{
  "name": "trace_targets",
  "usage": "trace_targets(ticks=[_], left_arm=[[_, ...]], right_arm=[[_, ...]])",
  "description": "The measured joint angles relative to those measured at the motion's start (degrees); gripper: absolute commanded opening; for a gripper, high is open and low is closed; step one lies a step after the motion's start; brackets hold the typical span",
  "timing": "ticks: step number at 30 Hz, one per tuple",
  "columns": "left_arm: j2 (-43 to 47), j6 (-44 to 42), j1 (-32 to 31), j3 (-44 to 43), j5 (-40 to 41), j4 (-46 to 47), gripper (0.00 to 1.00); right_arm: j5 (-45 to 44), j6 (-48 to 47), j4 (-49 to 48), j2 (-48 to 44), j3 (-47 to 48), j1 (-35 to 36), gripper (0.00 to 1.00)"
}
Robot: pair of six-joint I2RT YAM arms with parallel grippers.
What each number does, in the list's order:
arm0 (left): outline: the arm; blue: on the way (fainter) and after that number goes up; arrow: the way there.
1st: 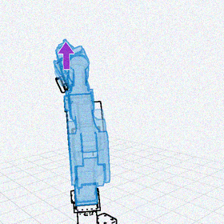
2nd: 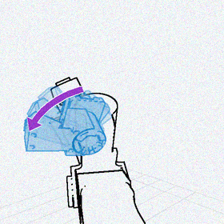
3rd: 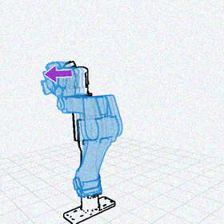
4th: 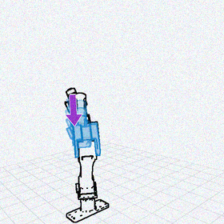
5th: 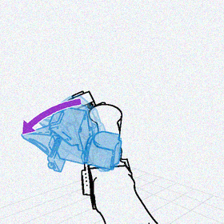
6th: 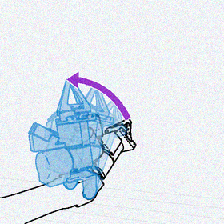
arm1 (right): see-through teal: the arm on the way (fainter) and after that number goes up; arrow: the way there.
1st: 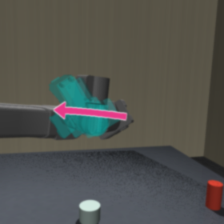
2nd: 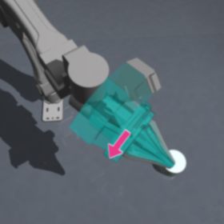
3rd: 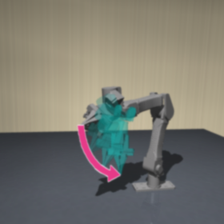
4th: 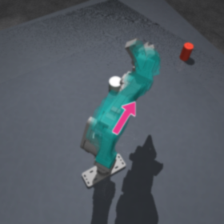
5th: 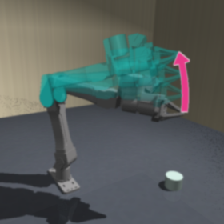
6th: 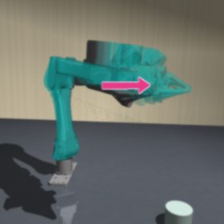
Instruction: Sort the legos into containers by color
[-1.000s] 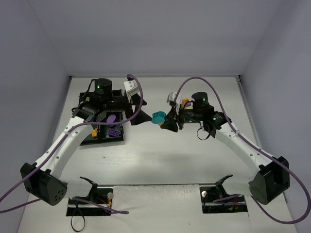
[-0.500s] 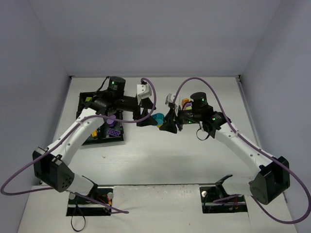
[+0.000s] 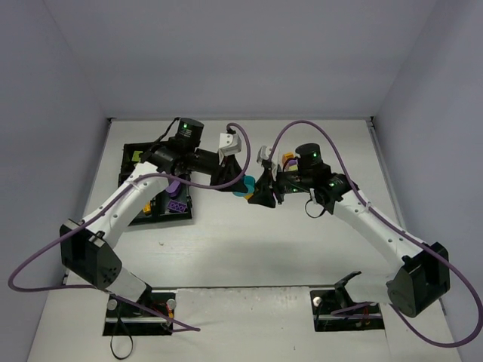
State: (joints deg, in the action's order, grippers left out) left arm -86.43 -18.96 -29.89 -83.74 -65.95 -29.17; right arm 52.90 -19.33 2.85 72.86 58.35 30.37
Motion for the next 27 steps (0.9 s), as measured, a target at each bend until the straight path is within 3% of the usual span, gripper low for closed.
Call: trace_targets(ticks=[10,17,20,24,27], left_arm=[[-3.21,-0.61,1.53,-4.02,-1.16,-4.87,0.00],[-3.41,1.57,8.76,-4.96,1.27,-3.91,0.00],[-3.43,5.01,13.31,-4.94,8.22,-0.50,0.00],[-5.33,9.42,17.88,-5.51,27.06,3.85,0.00],[-9.84,12.04,19.28,-8.02,39.04,5.88,0.07]], right_arm=[[-1.77,-0.92,-0.26,0.31,-2.58,0.17,0.00],[-6.29,-1.42,-0.22,0.83,-5.99,0.44,0.00],[-8.72,-1.40,-0.20,0.83,-6.43,0.44,0.00],[-11.56,-1.38,-0.22,0.83,-6.43,0.44,0.00],[-13.27,-1.36,-0.24,0.83,-6.43,0.42,0.00]])
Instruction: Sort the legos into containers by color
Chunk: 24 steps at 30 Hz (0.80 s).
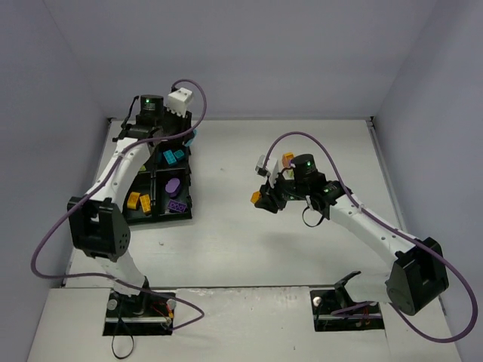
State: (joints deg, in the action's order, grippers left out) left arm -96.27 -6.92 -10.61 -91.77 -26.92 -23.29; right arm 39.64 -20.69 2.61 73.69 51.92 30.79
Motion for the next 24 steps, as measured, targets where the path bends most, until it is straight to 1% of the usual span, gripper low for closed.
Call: trace_targets(ticks=[2,5,7,8,10,13,14,18,24], left_arm=[[-3.65,1.44,0.83,-1.95,6.21,1.05,0.11],[-9.38,3.19,1.84,-4.79,13.16,1.79,0.13],[-12.94,4.02,2.51,-6.73,16.50,1.68,0.15],[-14.71,4.31,2.84,-7.85,18.03,1.66,0.20],[-17.38,4.70,3.37,-9.62,20.26,1.20,0.22],[-20.00,5.07,4.02,-11.61,22.27,1.03,0.30],[-20.52,5.16,4.22,-11.93,22.60,1.03,0.37],[-21.53,5.53,4.44,-12.09,23.30,0.66,0.46],[-22.14,6.88,4.42,-12.17,23.32,-0.24,0.50]], right_arm=[[-0.83,0.04,0.00,0.00,0.00,0.00,0.00],[-1.79,0.22,0.00,0.00,0.00,0.00,0.00],[-2.23,0.33,0.00,-0.04,0.00,-0.04,0.00],[-2.49,0.66,0.00,-0.13,0.00,-0.11,0.00],[-2.67,0.83,0.00,-0.22,-0.02,-0.11,0.00],[-3.02,1.11,-0.02,-0.72,-0.52,-0.44,0.00],[-3.10,1.14,-0.02,-0.90,-0.74,-0.48,0.00],[-3.30,1.18,0.00,-1.27,-1.16,-0.98,0.00],[-3.39,1.22,-0.02,-1.29,-1.18,-1.55,0.00]])
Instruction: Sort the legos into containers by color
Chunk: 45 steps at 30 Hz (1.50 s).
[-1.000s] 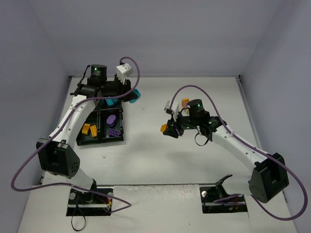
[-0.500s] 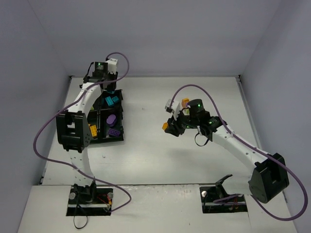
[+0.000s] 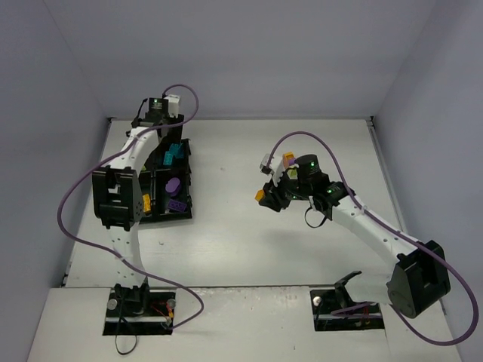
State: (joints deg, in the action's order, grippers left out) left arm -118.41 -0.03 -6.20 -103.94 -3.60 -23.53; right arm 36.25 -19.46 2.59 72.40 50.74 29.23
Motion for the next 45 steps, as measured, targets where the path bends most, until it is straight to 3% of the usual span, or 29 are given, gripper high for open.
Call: trace_targets(ticks=[5,8,14,19,25,32,41,45], left_arm=[[0.44,1.20,0.00,0.02,-1.70,-0.48,0.53],[3.28,2.34,-0.04,1.27,-5.20,-0.57,0.60],[19.23,6.34,-2.12,8.74,-14.40,0.22,0.63],[29.35,12.46,-8.90,9.33,-19.17,-0.09,0.68],[35.01,17.46,-18.69,15.23,-26.34,0.92,0.69],[35.80,11.74,-21.11,23.17,-36.65,1.42,0.69],[39.19,2.03,-21.11,23.96,-48.17,2.36,0.69],[40.44,1.60,-21.16,24.20,-50.36,3.21,0.69]], right_arm=[[0.07,0.07,0.00,0.00,0.00,-0.28,0.00],[0.24,0.07,0.02,0.00,0.04,-0.39,0.00],[0.63,-0.04,0.13,0.00,1.95,-0.39,0.00],[0.57,-0.22,-1.20,0.00,3.96,-0.39,0.01],[1.64,-0.81,-2.34,0.02,5.07,-0.39,0.03],[9.84,-1.01,-2.38,0.35,8.74,-0.39,0.04],[17.55,-0.98,-1.55,0.61,9.92,-0.37,0.04],[18.23,-0.98,-1.29,0.61,9.92,-0.24,0.04]])
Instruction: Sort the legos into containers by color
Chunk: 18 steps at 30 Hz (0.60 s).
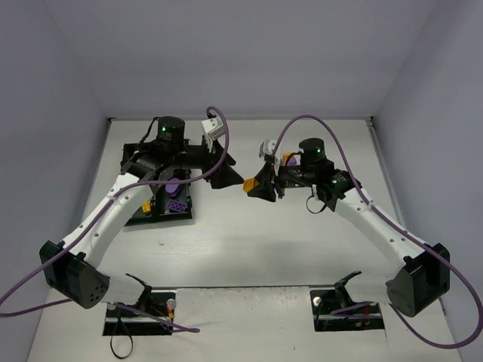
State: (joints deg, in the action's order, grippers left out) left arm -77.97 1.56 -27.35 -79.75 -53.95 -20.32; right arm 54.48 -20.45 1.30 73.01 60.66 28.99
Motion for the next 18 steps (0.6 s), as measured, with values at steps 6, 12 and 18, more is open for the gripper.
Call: trace_targets(ticks=[6,12,18], left_arm=[[-2.27,7.82,-1.55,-2.14,4.31,-1.22,0.69],[-3.15,19.93,-4.52,-3.80,11.37,-2.54,0.69],[-4.50,25.66,-7.78,-6.73,17.09,-5.14,0.69]], right_arm=[[-2.58,-0.09,0.26,0.00,0.00,0.90,0.04],[-8.48,-0.90,0.26,-0.02,0.00,1.86,0.04],[-12.83,-1.16,0.17,-0.09,-0.02,2.21,0.04]])
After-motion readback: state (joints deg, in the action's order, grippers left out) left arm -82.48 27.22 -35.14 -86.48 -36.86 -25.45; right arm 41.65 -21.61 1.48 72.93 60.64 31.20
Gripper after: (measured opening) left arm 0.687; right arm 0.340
